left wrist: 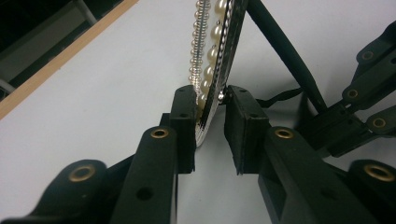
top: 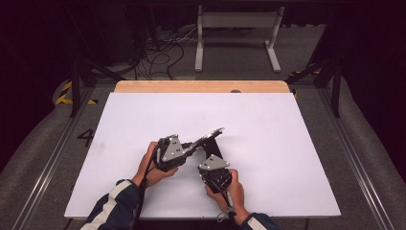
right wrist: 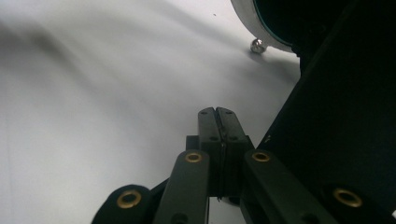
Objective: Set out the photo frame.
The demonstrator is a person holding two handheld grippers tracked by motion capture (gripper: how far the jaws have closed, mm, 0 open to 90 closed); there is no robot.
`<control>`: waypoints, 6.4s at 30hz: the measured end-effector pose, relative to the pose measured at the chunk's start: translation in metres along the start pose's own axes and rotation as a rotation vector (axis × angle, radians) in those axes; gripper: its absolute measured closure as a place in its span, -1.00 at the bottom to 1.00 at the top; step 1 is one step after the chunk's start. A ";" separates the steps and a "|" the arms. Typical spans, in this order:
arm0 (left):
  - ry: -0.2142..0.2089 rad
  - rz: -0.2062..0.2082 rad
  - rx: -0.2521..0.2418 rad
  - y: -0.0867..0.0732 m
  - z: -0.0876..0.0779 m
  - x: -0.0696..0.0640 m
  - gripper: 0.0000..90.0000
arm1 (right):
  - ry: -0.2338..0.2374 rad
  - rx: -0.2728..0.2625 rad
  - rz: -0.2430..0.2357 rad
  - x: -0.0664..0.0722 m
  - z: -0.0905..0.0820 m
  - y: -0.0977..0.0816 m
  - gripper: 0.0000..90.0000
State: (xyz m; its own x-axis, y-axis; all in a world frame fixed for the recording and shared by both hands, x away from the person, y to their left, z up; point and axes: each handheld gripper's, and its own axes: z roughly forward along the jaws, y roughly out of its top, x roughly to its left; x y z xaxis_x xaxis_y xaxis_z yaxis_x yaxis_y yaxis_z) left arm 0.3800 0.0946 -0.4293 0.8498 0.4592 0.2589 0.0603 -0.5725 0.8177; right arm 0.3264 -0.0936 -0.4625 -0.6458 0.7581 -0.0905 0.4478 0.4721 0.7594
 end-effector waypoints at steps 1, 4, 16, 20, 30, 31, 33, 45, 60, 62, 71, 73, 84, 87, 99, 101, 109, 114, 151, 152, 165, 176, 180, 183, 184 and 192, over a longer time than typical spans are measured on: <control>-0.009 -0.007 0.002 -0.001 0.002 0.001 0.56 | 0.001 -0.001 -0.001 -0.001 0.000 0.000 1.00; -0.006 -0.032 0.034 -0.004 0.009 0.003 0.22 | -0.005 0.003 -0.001 0.000 0.002 -0.001 1.00; -0.065 -0.052 0.027 -0.011 0.019 0.011 0.48 | -0.013 -0.059 0.012 0.001 0.005 0.005 1.00; -0.063 -0.047 0.018 -0.011 0.016 0.012 0.70 | -0.022 -0.058 0.031 -0.003 0.004 0.003 1.00; -0.063 0.029 0.043 -0.007 0.010 0.004 0.74 | -0.012 -0.037 0.023 -0.008 0.001 -0.001 1.00; -0.066 0.038 0.045 -0.007 0.009 0.003 0.75 | -0.011 -0.031 0.030 -0.011 0.000 -0.002 1.00; -0.066 0.039 0.043 -0.007 0.008 0.001 0.76 | -0.008 -0.030 0.031 -0.012 -0.001 -0.003 1.00; -0.078 0.058 0.060 -0.004 0.005 -0.008 0.73 | 0.009 -0.012 0.046 -0.023 -0.005 -0.008 1.00; -0.097 0.083 0.055 0.006 0.011 -0.020 0.70 | 0.030 0.007 0.044 -0.050 -0.013 -0.017 1.00; -0.100 0.078 0.054 0.006 0.012 -0.020 0.69 | 0.039 0.007 0.047 -0.053 -0.013 -0.017 1.00; -0.122 0.046 0.034 0.005 0.016 -0.019 0.64 | 0.060 0.009 0.062 -0.061 -0.013 -0.018 1.00; -0.125 0.036 0.034 0.004 0.017 -0.018 0.61 | 0.059 0.012 0.059 -0.061 -0.013 -0.018 0.99; -0.158 0.005 0.014 0.002 0.023 -0.015 0.45 | 0.056 0.018 0.049 -0.061 -0.019 -0.020 0.98; -0.158 0.000 0.014 0.002 0.025 -0.015 0.40 | 0.048 0.011 0.053 -0.061 -0.021 -0.020 1.00; -0.160 0.030 0.015 0.005 0.025 -0.020 0.55 | 0.034 0.016 0.062 -0.067 -0.022 -0.022 1.00; -0.163 0.035 0.016 0.006 0.025 -0.022 0.54 | 0.035 0.016 0.067 -0.069 -0.022 -0.023 1.00; -0.179 0.055 0.017 0.011 0.024 -0.030 0.61 | 0.017 0.000 0.077 -0.081 -0.023 -0.026 1.00; -0.192 0.047 0.016 0.010 0.024 -0.029 0.64 | 0.018 0.000 0.076 -0.082 -0.023 -0.026 1.00; -0.128 -0.012 -0.011 0.005 0.002 -0.015 0.70 | -0.001 -0.049 0.069 -0.092 -0.033 -0.025 0.91; -0.120 -0.016 -0.008 0.003 -0.001 -0.014 0.69 | -0.001 -0.057 0.066 -0.091 -0.036 -0.025 0.90; -0.053 -0.064 0.027 -0.024 -0.030 -0.003 0.43 | 0.028 -0.125 0.067 -0.073 -0.054 -0.024 0.63; 0.027 -0.119 0.025 -0.046 -0.057 -0.006 -0.01 | 0.072 -0.146 0.072 -0.062 -0.053 -0.022 0.32; 0.025 -0.144 0.031 -0.054 -0.069 -0.008 -0.13 | 0.073 -0.148 0.075 -0.058 -0.050 -0.020 0.25; 0.048 -0.149 0.042 -0.060 -0.075 -0.010 -0.29 | 0.075 -0.143 0.085 -0.057 -0.046 -0.018 0.22; 0.046 -0.154 0.042 -0.061 -0.076 -0.010 -0.31 | 0.073 -0.143 0.088 -0.057 -0.044 -0.018 0.20; 0.083 -0.143 0.083 -0.067 -0.081 -0.012 -0.47 | 0.080 -0.150 0.096 -0.056 -0.031 -0.011 0.05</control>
State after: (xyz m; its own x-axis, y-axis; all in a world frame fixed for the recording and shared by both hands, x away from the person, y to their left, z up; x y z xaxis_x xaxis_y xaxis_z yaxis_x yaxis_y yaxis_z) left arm 0.3236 0.1822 -0.4453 0.7833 0.5927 0.1875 0.2235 -0.5500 0.8047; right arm 0.3383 -0.1551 -0.4463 -0.6542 0.7555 0.0340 0.4165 0.3224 0.8500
